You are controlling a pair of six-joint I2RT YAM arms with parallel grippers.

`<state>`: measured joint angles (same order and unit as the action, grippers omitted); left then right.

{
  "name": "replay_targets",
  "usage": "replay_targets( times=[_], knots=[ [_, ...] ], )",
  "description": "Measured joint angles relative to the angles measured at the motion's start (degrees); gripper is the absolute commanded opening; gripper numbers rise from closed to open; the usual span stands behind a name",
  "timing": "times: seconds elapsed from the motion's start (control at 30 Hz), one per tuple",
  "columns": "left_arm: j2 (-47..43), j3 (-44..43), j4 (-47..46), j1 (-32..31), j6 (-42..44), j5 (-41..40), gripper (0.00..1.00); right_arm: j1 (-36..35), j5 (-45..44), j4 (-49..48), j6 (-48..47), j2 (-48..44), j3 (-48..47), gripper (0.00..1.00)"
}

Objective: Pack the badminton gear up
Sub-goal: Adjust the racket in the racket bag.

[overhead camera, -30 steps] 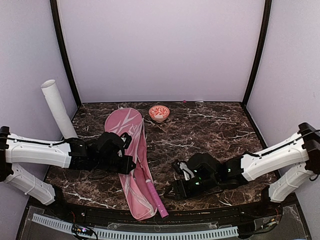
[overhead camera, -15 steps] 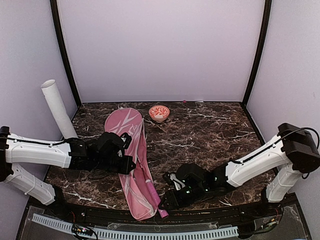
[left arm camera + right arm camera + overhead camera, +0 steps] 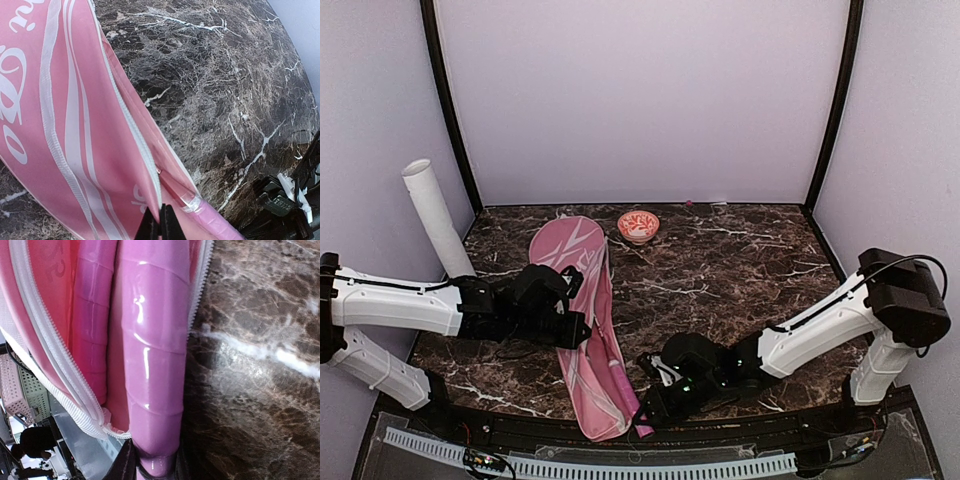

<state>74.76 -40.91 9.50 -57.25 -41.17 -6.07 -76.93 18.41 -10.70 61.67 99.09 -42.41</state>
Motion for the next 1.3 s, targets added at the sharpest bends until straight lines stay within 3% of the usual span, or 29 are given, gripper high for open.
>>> replay_targets(
  times=[0.17,0.63,1.3],
  knots=[
    [0.00,0.33,-0.02,0.02,0.07,0.26,0.00,-0.02,-0.09,1.62,0.35,-0.07,-1.38,0.07],
    [1.46,0.87,-2.36,0.22,2.69,2.36,0.00,1.99,-0.48,5.75,1.29,-2.80,-5.55,0.06],
    [4.02,0.72,-5.57,1.27,3.72,3.96,0.00,3.50,0.52,3.91,-0.42,5.07,-9.33,0.06]
  ],
)
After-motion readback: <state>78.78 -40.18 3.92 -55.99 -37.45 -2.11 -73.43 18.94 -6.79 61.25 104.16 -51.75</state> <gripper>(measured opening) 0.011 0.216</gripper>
